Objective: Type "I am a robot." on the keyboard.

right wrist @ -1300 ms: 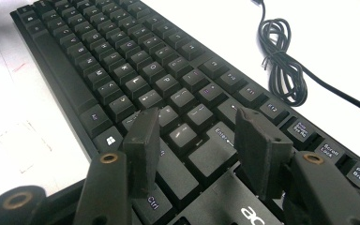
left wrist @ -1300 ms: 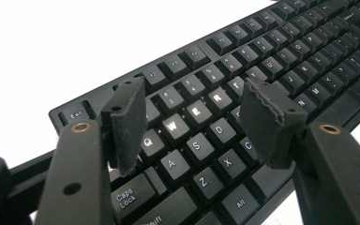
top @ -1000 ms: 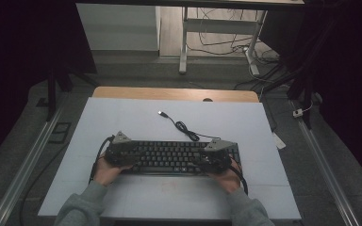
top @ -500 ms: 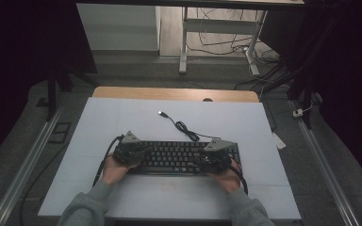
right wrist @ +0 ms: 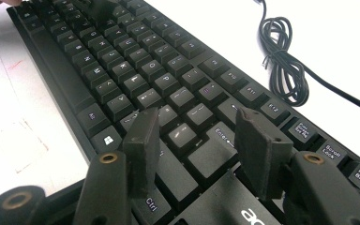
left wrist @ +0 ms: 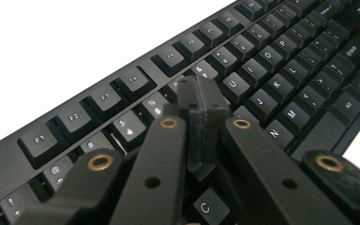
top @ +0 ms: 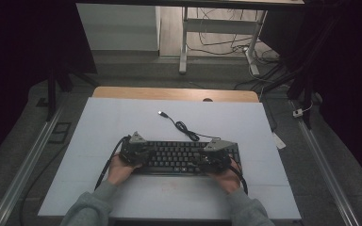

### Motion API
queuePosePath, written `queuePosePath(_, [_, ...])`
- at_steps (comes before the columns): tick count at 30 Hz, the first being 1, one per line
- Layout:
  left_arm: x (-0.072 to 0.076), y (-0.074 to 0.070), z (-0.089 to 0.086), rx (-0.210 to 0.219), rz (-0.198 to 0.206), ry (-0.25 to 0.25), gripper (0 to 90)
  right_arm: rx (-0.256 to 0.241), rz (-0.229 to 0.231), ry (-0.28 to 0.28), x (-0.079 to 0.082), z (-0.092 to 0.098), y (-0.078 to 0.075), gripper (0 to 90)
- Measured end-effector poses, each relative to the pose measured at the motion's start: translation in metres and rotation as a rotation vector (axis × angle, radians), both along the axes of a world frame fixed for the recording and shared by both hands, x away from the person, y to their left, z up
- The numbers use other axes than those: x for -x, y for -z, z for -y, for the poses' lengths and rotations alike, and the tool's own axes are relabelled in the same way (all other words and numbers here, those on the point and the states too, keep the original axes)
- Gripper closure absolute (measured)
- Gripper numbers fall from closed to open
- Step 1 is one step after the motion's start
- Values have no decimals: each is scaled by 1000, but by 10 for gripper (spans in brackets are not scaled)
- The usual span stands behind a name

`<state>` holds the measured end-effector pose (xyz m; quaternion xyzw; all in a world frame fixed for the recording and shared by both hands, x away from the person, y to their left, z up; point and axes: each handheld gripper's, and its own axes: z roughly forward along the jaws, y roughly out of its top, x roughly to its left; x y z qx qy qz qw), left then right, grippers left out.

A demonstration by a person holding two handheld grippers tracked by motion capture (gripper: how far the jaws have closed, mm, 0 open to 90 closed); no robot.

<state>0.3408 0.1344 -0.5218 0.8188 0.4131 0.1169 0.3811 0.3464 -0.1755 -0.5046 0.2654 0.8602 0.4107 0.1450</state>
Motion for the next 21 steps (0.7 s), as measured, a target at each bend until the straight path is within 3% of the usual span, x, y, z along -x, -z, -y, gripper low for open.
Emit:
queuePosePath(17, [-1, 3, 1, -22, 1, -3, 885, -1, 2, 0, 0, 0, 0, 506])
queuePosePath(21, [2, -4, -6, 23, 28, -18, 885, 0, 6, 3, 1, 1, -1, 506])
